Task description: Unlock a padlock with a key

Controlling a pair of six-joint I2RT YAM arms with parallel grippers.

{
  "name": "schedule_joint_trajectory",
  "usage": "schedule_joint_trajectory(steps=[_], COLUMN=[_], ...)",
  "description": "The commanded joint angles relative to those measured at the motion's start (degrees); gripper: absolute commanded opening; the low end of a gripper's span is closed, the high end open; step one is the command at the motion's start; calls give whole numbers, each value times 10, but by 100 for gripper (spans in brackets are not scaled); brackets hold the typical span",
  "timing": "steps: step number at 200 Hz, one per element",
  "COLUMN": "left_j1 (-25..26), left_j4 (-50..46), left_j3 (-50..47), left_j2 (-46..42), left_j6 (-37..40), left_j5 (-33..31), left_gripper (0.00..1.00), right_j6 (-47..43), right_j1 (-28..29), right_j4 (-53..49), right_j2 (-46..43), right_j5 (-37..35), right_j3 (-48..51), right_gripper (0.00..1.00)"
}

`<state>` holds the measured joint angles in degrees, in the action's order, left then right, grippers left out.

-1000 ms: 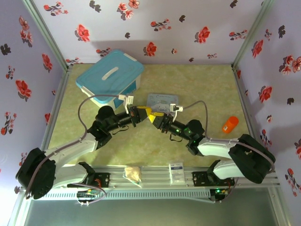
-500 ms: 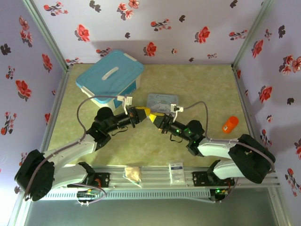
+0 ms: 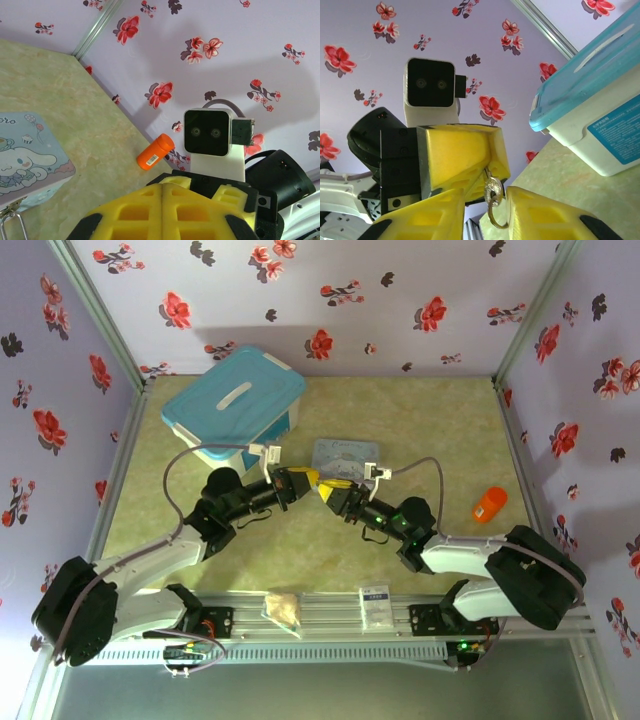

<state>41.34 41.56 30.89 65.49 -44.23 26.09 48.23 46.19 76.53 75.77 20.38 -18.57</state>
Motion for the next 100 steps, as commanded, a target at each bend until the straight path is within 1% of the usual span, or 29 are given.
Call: schedule_joint_trajectory(steps=[1, 29, 59, 72, 86, 100], left_j1=[-4, -5, -5, -5, -5, -5], left_j4=[22, 31, 31, 30, 30, 40], left_j3=[-2, -4, -4, -5, -9, -13], left_j2=[8, 11, 11, 11, 12, 12], left_j6=[9, 3, 3, 5, 2, -4], left_j5=[-1, 1, 1, 2, 2, 5], left_gripper=[0, 0, 0, 0, 0, 0], right_j6=[-5, -7, -8, -9, -9, -8], right_j1=[4, 3, 3, 4, 4, 4], right_j4=[28, 28, 28, 28, 28, 28], right_j2=[1, 6, 9, 7, 7, 10], right_j5=[-2, -2, -4, -8, -14, -10], right_j3=[-5, -9, -9, -7, -6, -13], right_gripper=[29, 21, 10, 11, 18, 20])
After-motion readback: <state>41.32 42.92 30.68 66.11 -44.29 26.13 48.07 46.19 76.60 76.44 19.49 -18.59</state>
